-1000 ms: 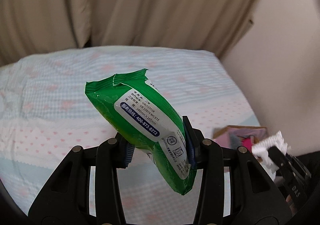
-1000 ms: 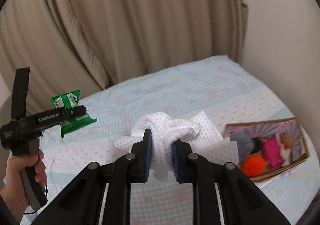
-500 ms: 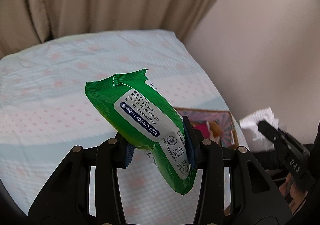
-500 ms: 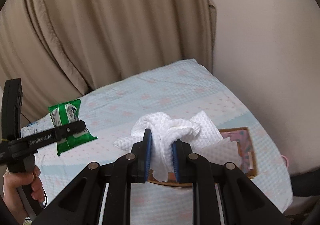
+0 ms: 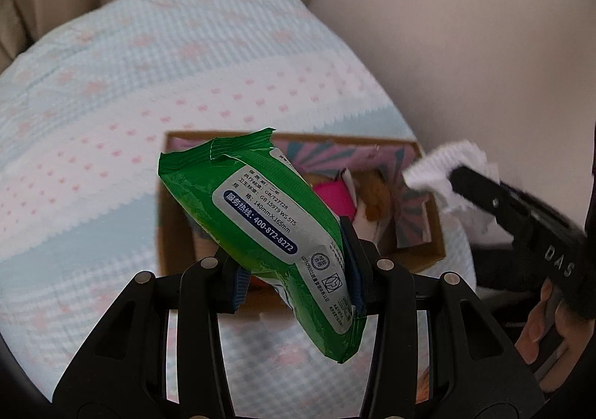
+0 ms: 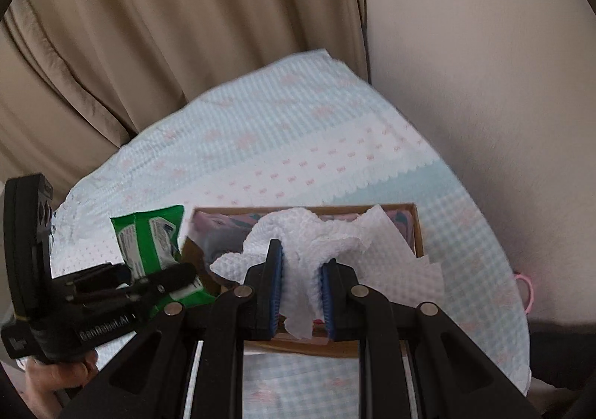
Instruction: Organize soft objects
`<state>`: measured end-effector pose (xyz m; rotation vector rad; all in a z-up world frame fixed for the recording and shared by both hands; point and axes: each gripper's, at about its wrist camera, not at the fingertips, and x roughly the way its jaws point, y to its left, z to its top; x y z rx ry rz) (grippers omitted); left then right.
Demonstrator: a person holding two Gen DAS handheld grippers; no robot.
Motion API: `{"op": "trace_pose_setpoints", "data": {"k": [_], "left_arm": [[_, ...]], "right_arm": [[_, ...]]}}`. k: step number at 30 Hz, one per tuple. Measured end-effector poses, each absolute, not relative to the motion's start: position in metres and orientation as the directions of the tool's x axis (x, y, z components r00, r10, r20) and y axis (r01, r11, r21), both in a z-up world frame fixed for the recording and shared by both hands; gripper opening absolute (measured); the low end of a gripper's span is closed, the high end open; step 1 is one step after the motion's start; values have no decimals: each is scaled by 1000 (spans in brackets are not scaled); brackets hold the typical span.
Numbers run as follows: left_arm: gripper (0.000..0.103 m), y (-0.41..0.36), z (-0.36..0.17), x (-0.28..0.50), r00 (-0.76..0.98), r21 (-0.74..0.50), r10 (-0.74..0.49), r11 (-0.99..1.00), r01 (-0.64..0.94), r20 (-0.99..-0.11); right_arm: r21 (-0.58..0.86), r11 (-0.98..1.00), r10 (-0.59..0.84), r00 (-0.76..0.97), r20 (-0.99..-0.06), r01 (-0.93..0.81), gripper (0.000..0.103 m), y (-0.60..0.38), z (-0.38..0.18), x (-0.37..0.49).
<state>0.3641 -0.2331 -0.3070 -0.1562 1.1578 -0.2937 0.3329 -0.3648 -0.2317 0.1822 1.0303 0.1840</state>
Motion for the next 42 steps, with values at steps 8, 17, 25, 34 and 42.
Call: {"op": "trace_pose_setpoints", "data": {"k": [8,17,25,34,42], "left_arm": [[38,-265,-360,389,270,-236,-287,950,207,-919],[82,-278,-368,400,247,-122,-183,962,245,-952],[103,-264,-365,393,242,-83,-143,966,243,-960],[103,-252,-334,380,277,-100,-166,966,238,-946],[103,-232,-277,353,349,-120,-206,960,252,-914]], "right_arm": [[290,954,294,410,-863,-74,17,-377,-287,378],[375,926,365,316,-876,-30,30,-384,-319,405],[366,930,354,302,-885,-16,101,-385,-318,411],[363,932,340,331,-880,8,101,-387,-302,394],[330,944,304,406,-862,-6,101,-371,-244,363]]}}
